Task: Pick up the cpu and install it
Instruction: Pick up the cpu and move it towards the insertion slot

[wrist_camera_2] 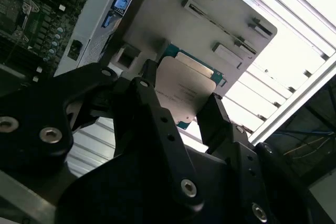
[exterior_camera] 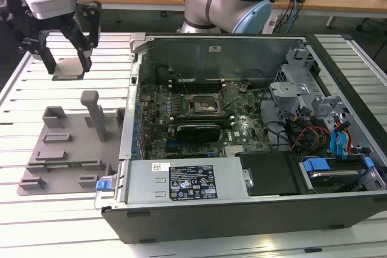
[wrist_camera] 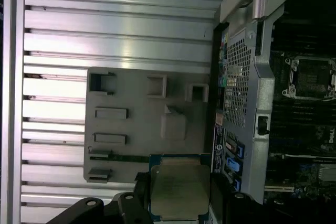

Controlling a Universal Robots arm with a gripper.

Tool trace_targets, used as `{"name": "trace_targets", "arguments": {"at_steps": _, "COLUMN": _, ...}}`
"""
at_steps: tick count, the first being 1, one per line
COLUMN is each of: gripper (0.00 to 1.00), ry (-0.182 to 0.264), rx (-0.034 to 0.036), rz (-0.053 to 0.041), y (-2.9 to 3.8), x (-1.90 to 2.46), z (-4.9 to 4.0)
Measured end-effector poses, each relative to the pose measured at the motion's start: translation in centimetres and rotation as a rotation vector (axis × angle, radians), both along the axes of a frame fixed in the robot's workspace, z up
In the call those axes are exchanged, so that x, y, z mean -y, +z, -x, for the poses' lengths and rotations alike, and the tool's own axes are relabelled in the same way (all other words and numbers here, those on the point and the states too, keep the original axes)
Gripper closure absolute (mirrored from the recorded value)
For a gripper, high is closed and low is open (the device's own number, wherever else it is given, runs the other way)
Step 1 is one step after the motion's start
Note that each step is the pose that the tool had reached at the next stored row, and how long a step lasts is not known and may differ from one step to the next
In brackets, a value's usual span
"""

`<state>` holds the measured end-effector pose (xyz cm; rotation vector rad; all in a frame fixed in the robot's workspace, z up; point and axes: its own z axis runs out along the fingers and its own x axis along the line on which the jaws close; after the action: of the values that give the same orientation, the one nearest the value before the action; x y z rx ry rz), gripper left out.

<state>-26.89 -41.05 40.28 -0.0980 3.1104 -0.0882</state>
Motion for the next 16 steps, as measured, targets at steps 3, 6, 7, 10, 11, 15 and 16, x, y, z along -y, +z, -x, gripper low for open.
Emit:
{"name": "trace_targets", "arguments": {"at_steps": 3, "gripper": 0.45, "ry": 0.0, "rx": 0.0001, "rz": 0.0028, "y": 0.0, "x": 0.0, "z": -1.0}}
{"name": "trace_targets", "arguments": {"at_steps": 6, "gripper": 0.45, "ry": 0.0, "rx": 0.0001, "rz": 0.0055, "y": 0.0, "x": 0.0, "z": -1.8}}
{"name": "trace_targets", "arguments": {"at_steps": 7, "gripper": 0.45, "ry": 0.0, "rx": 0.0, "rz": 0.0067, "y": 0.0, "x": 0.0, "z": -2.12}}
{"name": "trace_targets", "arguments": {"at_steps": 10, "gripper": 0.45, "ry": 0.0, "rx": 0.0001, "rz": 0.0101, "y": -0.01, "x": 0.0, "z": -3.11}}
{"name": "trace_targets", "arguments": {"at_steps": 11, "gripper": 0.45, "ry": 0.0, "rx": 0.0, "rz": 0.0112, "y": 0.0, "x": 0.0, "z": -3.38}}
{"name": "trace_targets", "arguments": {"at_steps": 15, "gripper": 0.45, "ry": 0.0, "rx": 0.0, "rz": 0.0143, "y": 0.0, "x": 0.0, "z": -4.18}}
{"name": "trace_targets", "arguments": {"at_steps": 16, "gripper": 0.45, "ry": 0.0, "rx": 0.0, "rz": 0.0151, "y": 0.0, "x": 0.0, "z": -4.37}}
